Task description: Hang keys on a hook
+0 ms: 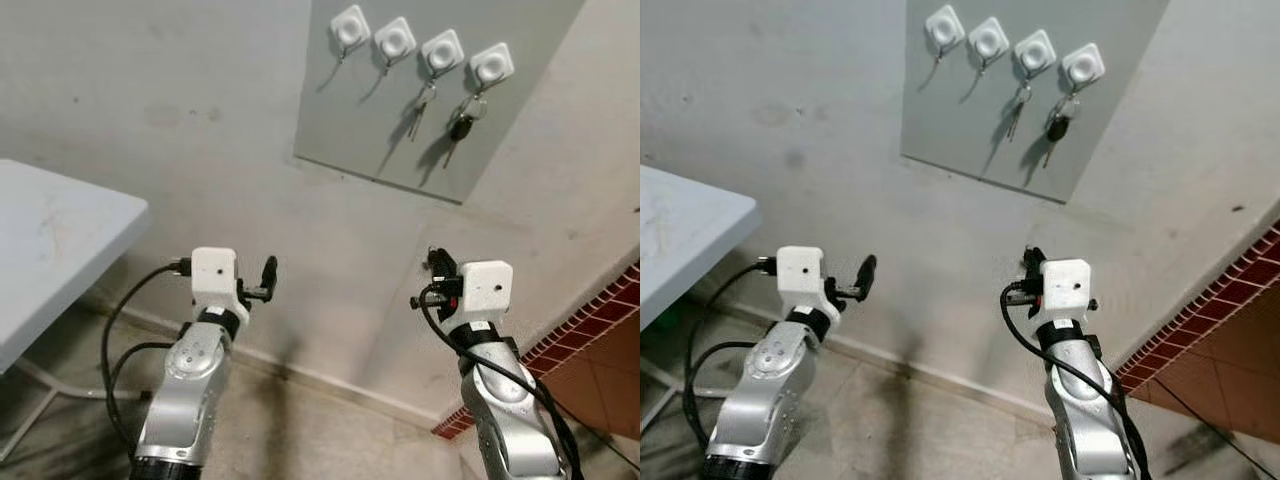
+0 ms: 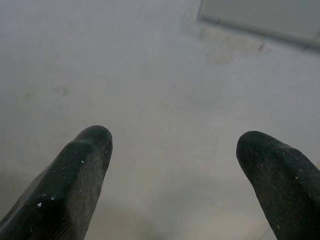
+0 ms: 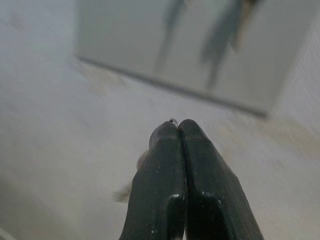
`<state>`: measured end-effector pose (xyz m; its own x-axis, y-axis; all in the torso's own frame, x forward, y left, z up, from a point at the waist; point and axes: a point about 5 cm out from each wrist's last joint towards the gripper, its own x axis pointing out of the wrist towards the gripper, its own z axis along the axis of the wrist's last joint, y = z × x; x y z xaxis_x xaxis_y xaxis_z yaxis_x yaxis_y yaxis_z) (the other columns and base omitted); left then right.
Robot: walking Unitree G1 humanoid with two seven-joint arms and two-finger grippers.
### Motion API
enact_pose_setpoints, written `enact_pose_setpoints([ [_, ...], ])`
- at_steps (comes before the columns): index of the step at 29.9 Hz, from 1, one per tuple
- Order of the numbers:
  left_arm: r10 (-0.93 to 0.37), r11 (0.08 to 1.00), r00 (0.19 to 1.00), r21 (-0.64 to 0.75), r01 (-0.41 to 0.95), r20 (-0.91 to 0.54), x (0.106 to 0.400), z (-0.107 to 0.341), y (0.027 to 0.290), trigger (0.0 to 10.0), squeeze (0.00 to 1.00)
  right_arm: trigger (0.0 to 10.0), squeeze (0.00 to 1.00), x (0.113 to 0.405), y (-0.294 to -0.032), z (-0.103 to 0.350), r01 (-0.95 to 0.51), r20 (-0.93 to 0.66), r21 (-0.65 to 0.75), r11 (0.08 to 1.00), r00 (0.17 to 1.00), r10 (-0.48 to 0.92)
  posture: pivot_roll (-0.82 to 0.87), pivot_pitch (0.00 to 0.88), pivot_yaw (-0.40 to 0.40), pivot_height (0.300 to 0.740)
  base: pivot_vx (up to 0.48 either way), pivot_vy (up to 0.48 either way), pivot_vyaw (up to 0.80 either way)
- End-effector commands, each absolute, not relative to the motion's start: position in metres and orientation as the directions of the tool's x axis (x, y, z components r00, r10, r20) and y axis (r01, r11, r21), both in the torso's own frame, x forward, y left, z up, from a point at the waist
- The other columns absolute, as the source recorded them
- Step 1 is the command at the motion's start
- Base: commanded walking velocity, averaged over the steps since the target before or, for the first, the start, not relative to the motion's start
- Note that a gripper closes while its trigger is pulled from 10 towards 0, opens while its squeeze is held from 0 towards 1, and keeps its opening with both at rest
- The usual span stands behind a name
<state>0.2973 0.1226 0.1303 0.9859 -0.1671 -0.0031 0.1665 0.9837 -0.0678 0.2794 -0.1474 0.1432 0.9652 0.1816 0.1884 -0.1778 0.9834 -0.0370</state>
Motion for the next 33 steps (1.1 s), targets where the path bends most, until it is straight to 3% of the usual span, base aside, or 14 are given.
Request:
enact_pose_setpoints([
  [1, -0.203, 0.976, 0.979, -0.078, 0.204, 0.016, 0.300, 0.140, 0.115, 10.0, 0.00, 10.0, 0.00, 0.281, -0.148, 0.158, -0.203, 0.252, -0.061, 0.977, 0.944, 0.211, 0.04, 0.054, -0.094, 0.740, 0.000, 0.000, 0.00],
  [8, -0.214, 0.971, 0.975, -0.098, 0.218, 0.054, 0.307, 0.153, 0.115, 10.0, 0.00, 10.0, 0.00, 0.291, -0.145, 0.181, -0.222, 0.329, -0.065, 0.973, 0.916, 0.231, 0.04, 0.056, -0.093, 0.740, 0.000, 0.000, 0.00],
  [15, -0.197, 0.967, 0.971, -0.138, 0.216, 0.135, 0.291, 0.160, 0.121, 10.0, 0.00, 10.0, 0.00, 0.277, -0.146, 0.191, -0.220, 0.374, -0.032, 0.975, 0.902, 0.216, 0.05, 0.053, -0.102, 0.740, 0.000, 0.000, 0.00],
  [22, -0.210, 0.955, 0.967, -0.182, 0.234, 0.142, 0.268, 0.146, 0.131, 10.0, 0.00, 10.0, 0.00, 0.254, -0.158, 0.172, -0.174, 0.332, -0.002, 0.985, 0.929, 0.165, 0.05, 0.048, -0.100, 0.740, 0.000, 0.000, 0.00],
  [33, -0.219, 0.953, 0.966, -0.181, 0.242, 0.138, 0.267, 0.140, 0.140, 10.0, 0.00, 10.0, 0.00, 0.241, -0.167, 0.142, -0.133, 0.241, -0.013, 0.991, 0.962, 0.132, 0.04, 0.035, -0.079, 0.740, 0.000, 0.000, 0.00],
])
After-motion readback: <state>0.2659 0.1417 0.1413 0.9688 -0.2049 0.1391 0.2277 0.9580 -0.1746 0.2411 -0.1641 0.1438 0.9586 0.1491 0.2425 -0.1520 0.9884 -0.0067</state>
